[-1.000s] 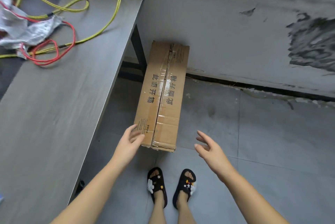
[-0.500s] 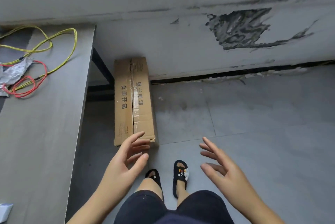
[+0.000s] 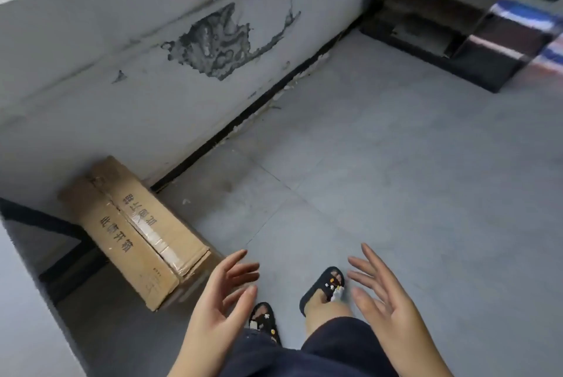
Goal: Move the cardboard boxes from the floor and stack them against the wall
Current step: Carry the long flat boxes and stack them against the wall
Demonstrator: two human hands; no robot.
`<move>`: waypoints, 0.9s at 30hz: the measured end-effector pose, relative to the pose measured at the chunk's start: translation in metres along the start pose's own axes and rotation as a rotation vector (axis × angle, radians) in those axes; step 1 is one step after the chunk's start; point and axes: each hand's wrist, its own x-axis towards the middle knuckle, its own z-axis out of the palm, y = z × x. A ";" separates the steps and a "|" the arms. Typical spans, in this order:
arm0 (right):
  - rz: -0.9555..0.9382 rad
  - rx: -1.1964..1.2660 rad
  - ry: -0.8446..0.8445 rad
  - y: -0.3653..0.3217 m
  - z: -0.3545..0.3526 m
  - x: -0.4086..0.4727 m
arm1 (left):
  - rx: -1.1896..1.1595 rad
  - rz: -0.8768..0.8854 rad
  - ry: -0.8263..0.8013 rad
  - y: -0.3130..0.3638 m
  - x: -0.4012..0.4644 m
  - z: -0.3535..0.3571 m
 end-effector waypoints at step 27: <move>0.085 0.260 1.097 0.146 -0.416 -0.276 | 0.272 0.132 -1.013 0.041 -0.142 0.532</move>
